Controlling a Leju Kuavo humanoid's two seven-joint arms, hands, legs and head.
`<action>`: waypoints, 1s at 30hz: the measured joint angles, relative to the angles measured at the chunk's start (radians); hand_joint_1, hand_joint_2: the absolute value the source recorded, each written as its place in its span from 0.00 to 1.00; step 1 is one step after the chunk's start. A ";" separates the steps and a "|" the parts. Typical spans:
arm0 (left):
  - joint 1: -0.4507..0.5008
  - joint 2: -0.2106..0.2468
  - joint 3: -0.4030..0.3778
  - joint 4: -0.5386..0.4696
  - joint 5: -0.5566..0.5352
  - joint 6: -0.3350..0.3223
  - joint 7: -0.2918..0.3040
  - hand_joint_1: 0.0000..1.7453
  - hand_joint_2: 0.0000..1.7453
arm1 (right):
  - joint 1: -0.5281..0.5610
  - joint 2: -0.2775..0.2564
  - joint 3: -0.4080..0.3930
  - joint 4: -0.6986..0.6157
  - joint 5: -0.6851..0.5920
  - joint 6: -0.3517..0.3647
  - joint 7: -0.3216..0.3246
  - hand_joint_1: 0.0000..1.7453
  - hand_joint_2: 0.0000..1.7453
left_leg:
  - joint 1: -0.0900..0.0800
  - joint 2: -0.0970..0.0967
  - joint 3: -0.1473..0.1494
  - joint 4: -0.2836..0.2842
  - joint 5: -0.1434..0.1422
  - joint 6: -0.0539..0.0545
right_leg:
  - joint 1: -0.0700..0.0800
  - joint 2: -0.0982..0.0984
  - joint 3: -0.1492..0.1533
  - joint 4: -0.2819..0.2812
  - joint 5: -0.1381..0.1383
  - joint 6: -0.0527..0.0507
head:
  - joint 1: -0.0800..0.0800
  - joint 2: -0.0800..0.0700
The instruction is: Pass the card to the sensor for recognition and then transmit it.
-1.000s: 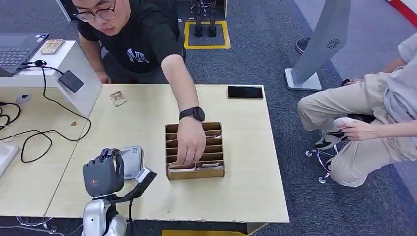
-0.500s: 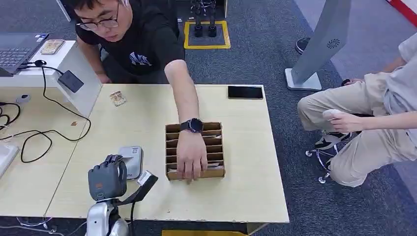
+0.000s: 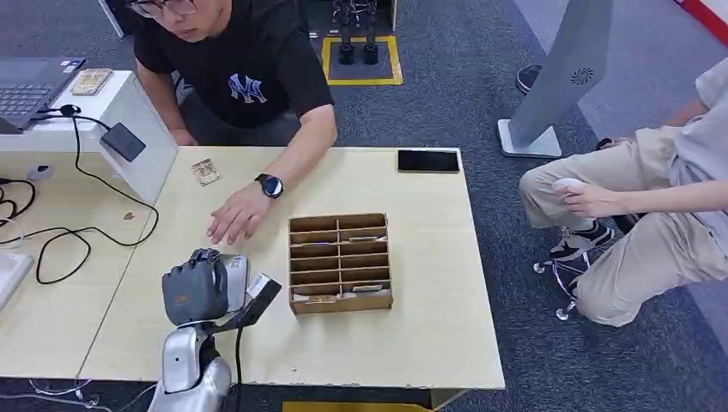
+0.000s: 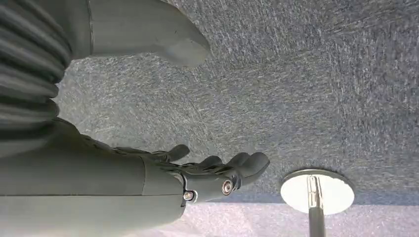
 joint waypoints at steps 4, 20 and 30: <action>-0.026 0.001 -0.009 0.039 -0.004 0.000 0.006 1.00 1.00 | -0.001 -0.001 0.005 0.003 0.000 0.000 0.002 0.00 1.00 | 0.000 0.000 0.000 0.000 0.000 0.000 | 0.000 0.000 0.000 0.000 0.000 0.000 | 0.000 0.000; -0.105 0.017 -0.097 0.200 -0.015 0.000 0.099 1.00 1.00 | -0.002 -0.010 0.016 0.021 -0.005 0.000 0.005 0.00 1.00 | 0.000 0.000 0.000 0.000 0.000 0.000 | 0.000 0.000 0.000 0.000 0.000 0.000 | 0.000 0.000; -0.134 0.060 -0.180 0.360 -0.004 0.003 0.207 1.00 1.00 | -0.001 -0.017 0.017 0.035 -0.017 0.000 0.005 0.00 1.00 | 0.000 0.000 0.000 0.000 0.000 0.000 | 0.000 0.000 0.000 0.000 0.000 0.000 | 0.000 0.000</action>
